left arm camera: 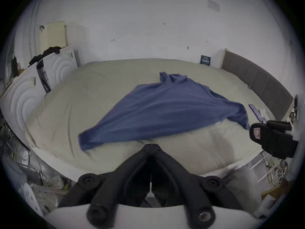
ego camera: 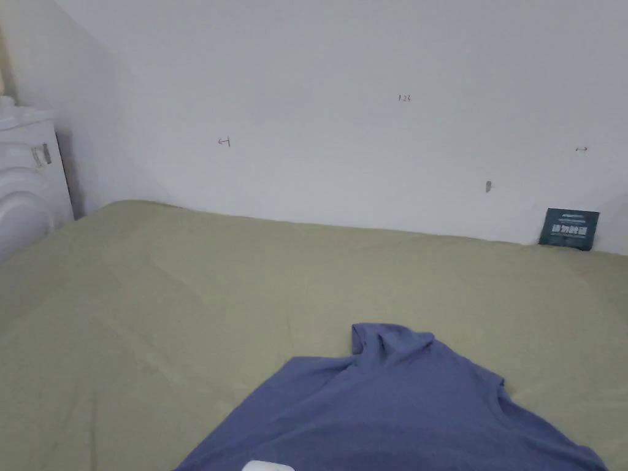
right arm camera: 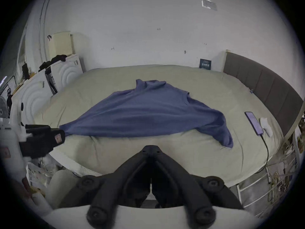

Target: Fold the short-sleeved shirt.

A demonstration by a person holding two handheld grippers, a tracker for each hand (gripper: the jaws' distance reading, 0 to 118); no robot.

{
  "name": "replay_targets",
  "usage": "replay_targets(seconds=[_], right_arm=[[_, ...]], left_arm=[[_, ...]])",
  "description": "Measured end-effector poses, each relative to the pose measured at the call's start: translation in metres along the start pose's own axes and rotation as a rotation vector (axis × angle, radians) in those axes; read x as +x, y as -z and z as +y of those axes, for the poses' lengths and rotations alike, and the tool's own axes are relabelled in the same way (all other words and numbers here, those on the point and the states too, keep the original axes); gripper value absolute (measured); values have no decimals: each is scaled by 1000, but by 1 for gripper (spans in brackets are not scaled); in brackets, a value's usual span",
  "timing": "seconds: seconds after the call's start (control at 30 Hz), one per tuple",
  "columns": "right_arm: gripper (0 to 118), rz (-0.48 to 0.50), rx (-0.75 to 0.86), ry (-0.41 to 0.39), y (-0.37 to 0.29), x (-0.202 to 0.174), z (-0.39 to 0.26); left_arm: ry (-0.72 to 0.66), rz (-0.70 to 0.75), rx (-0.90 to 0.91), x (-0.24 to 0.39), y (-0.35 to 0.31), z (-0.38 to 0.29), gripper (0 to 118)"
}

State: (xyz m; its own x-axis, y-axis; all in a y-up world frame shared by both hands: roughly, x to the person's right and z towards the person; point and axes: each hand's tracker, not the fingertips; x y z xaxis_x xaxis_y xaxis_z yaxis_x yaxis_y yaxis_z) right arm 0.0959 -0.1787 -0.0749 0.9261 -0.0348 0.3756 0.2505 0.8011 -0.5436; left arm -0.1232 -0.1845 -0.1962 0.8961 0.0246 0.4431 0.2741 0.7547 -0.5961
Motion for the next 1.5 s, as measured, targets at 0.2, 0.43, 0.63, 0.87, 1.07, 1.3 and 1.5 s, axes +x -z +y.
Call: replay_targets(seconds=[0.2,0.43,0.63,0.87,1.07,1.3,1.5], right_arm=[[2,-1,52,40,2,23,27],[2,96,-18,124,22,46,41],[2,113,-41,120,33,53,51],[2,119,-49,92,61,63,82],[2,173,-122,-91,167,84,182],[90,270,-477,-400,361,74,298],[90,347,-513,-607,449,48,304]], left_arm=[[-53,114,25,-87,19,36,0],[-263,53,-205,-168,79,40,70],[-226,60,-372,-176,121,22,70],[-211,58,-365,-160,127,8,44],[-216,14,-306,-159,118,17,7],[-174,-9,-347,-149,122,14,7],[-239,-29,-359,-158,127,12,7]])
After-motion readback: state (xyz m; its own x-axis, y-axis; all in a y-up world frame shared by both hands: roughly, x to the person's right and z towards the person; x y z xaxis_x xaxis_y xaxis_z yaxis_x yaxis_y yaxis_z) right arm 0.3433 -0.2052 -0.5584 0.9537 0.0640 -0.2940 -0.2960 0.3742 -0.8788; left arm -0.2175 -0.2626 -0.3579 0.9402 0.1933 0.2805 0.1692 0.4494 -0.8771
